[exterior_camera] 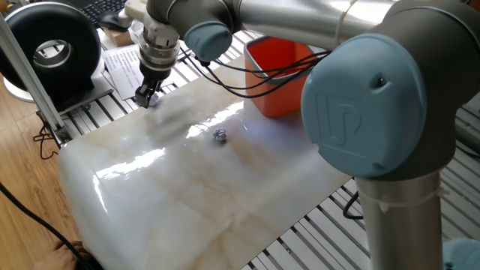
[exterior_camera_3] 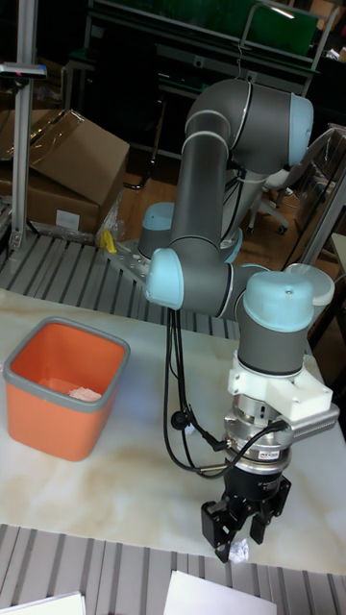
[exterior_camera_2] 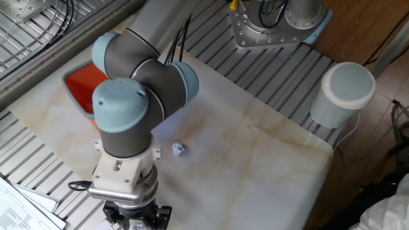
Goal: Put the garbage in the trash can
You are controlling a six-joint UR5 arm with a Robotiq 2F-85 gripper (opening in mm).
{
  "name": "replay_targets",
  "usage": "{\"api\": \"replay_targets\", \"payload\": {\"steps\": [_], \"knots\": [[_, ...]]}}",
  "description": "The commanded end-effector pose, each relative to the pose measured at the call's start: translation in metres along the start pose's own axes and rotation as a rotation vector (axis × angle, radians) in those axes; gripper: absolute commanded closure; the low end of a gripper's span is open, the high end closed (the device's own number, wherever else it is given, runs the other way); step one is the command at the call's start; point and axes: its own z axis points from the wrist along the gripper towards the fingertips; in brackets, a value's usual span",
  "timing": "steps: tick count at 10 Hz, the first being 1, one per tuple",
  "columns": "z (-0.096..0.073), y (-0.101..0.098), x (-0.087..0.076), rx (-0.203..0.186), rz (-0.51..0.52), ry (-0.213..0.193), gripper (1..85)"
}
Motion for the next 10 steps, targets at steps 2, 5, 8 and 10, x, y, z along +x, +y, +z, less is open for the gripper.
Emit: {"api": "replay_targets", "payload": {"steps": [2, 5, 8, 10], "knots": [[0.000, 0.008, -0.006, -0.032, 0.012, -0.025, 72.3], [-0.018, 0.000, -0.001, -0.006, -0.007, 0.008, 84.3], [-0.068, -0.003, 0.021, -0.005, -0.014, 0.065, 84.3], [-0.088, -0.007, 0.026, 0.006, -0.007, 0.066, 84.3]]}}
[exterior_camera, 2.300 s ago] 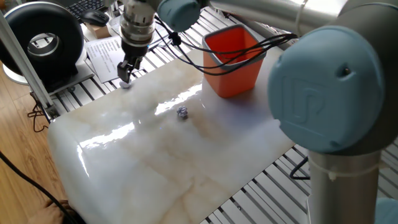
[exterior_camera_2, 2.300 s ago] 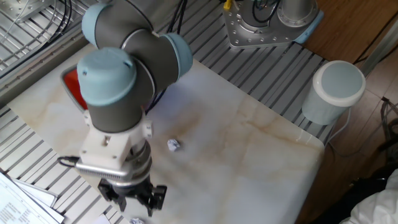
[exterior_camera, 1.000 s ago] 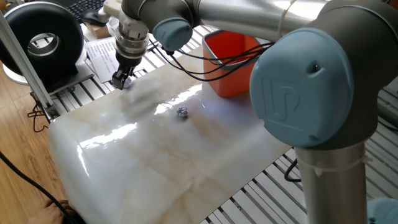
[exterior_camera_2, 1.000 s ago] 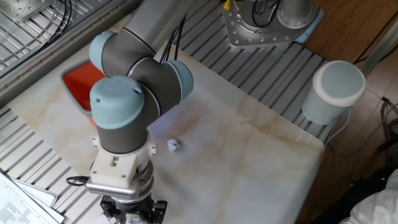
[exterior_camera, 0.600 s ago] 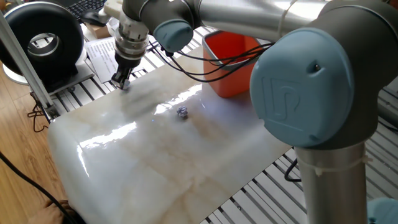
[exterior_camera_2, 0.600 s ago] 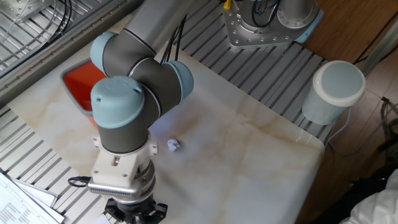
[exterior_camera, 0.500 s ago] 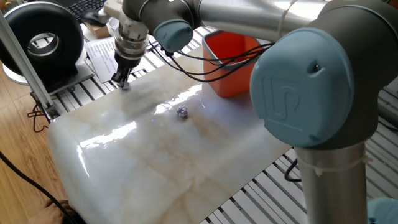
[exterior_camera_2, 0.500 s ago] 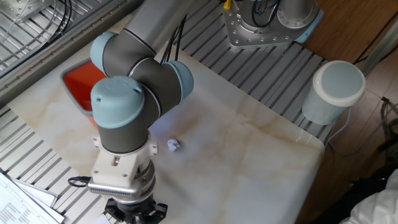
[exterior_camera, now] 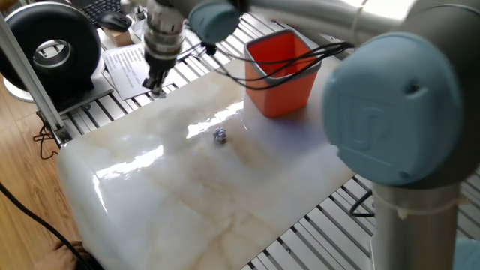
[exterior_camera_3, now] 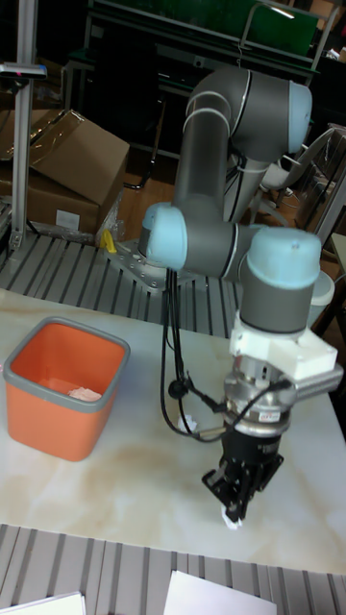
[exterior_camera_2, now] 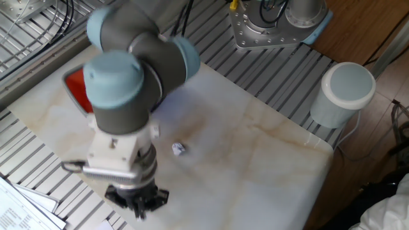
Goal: Put the garbage in the trash can
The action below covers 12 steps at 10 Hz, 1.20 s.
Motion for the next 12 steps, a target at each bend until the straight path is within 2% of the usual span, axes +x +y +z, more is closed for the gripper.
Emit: {"api": "replay_targets", "payload": {"steps": [1, 3, 4, 5, 6, 7, 8, 9, 10, 11, 12], "knots": [[-0.030, -0.008, 0.010, 0.023, 0.017, 0.009, 84.3], [-0.029, -0.019, 0.010, 0.061, 0.025, 0.008, 84.3], [-0.040, -0.025, 0.030, 0.069, 0.000, 0.048, 84.3], [-0.066, -0.041, 0.059, 0.090, -0.036, 0.091, 84.3], [-0.091, -0.054, 0.083, 0.091, -0.068, 0.109, 84.3], [-0.104, -0.054, 0.095, 0.083, -0.054, 0.103, 84.3], [-0.104, -0.056, 0.091, 0.095, -0.034, 0.083, 84.3], [-0.104, -0.055, 0.087, 0.090, -0.021, 0.070, 84.3], [-0.103, -0.048, 0.083, 0.062, 0.002, 0.054, 84.3], [-0.096, -0.043, 0.074, 0.056, 0.011, 0.043, 84.3], [-0.094, -0.043, 0.077, 0.058, -0.004, 0.054, 84.3]]}}
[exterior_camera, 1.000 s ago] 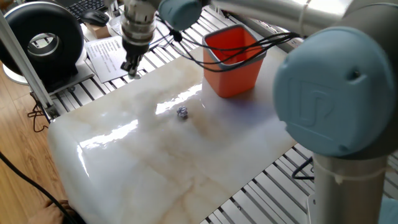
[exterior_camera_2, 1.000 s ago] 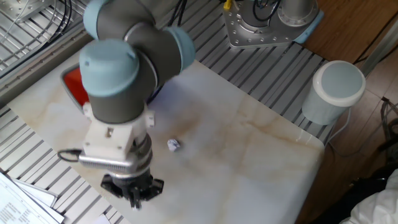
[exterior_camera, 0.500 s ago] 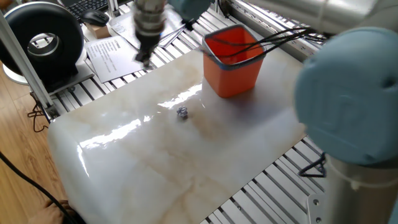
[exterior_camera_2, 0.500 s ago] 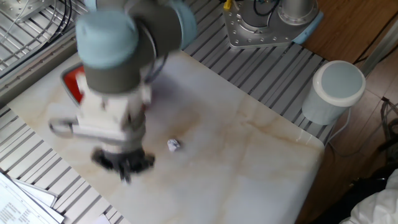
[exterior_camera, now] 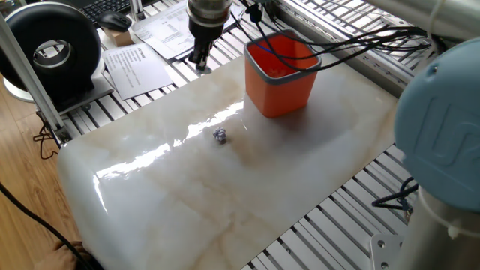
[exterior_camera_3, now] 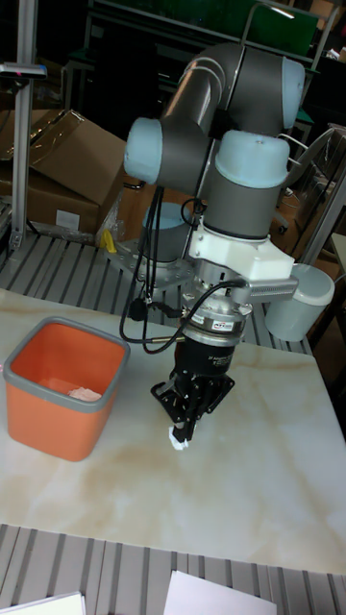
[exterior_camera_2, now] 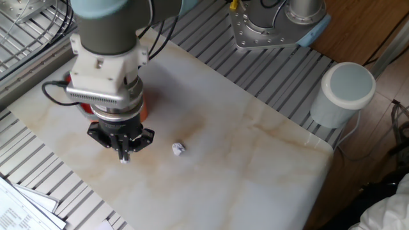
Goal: Put the garbage in the trash can
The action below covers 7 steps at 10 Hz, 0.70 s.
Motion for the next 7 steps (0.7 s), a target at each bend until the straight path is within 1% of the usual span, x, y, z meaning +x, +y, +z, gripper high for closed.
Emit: {"api": "replay_targets", "payload": {"steps": [1, 2, 3, 4, 5, 6, 7], "knots": [[-0.022, -0.009, 0.025, 0.009, -0.015, 0.015, 84.3], [-0.048, -0.031, 0.054, 0.044, -0.064, 0.037, 84.3], [-0.056, -0.037, 0.065, 0.047, -0.089, 0.051, 84.3], [-0.057, -0.048, 0.068, 0.091, -0.078, 0.063, 84.3], [-0.056, -0.044, 0.063, 0.076, -0.046, 0.043, 84.3], [-0.056, -0.043, 0.063, 0.072, -0.016, 0.041, 84.3], [-0.052, -0.035, 0.058, 0.055, 0.013, 0.042, 84.3]]}}
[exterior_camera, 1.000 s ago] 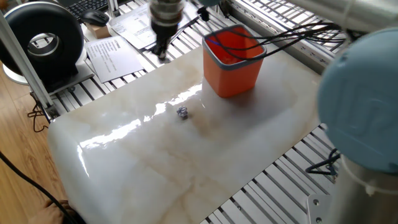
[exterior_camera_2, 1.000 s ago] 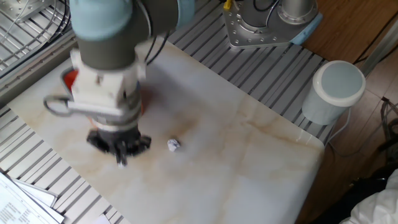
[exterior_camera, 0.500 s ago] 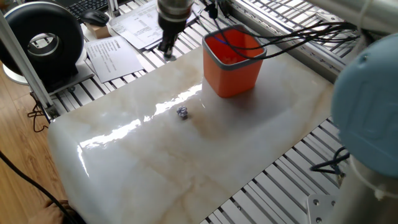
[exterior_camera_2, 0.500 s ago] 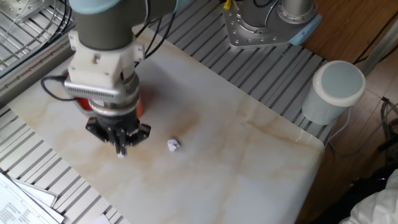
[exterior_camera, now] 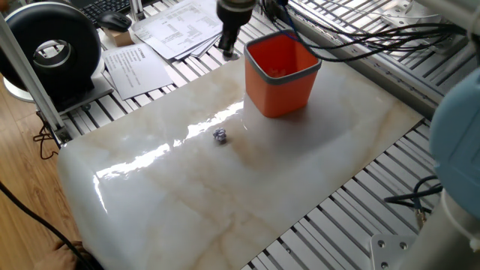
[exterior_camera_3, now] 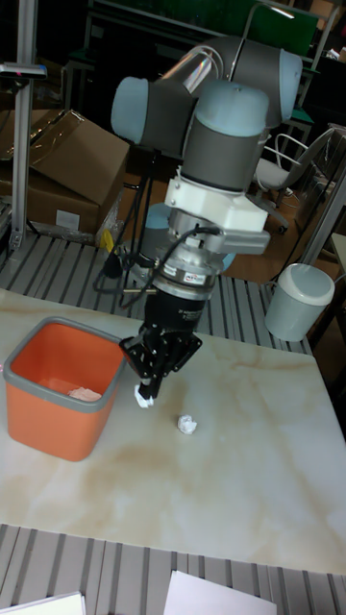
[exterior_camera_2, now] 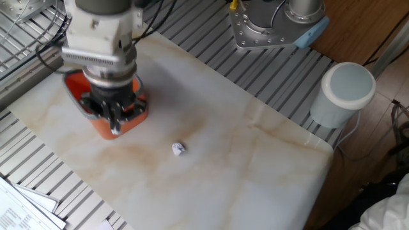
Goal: Put the garbage in the trash can
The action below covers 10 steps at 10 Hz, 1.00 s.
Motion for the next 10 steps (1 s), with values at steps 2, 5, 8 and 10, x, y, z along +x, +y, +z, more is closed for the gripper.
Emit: {"api": "replay_targets", "payload": {"steps": [2, 5, 8, 10], "knots": [[0.000, 0.014, 0.000, 0.022, 0.049, 0.026, 84.3], [-0.015, -0.025, 0.053, 0.037, -0.038, 0.054, 84.3], [-0.034, -0.058, 0.088, 0.052, -0.101, 0.071, 84.3], [-0.019, -0.062, 0.083, 0.065, -0.108, 0.034, 83.3]]}}
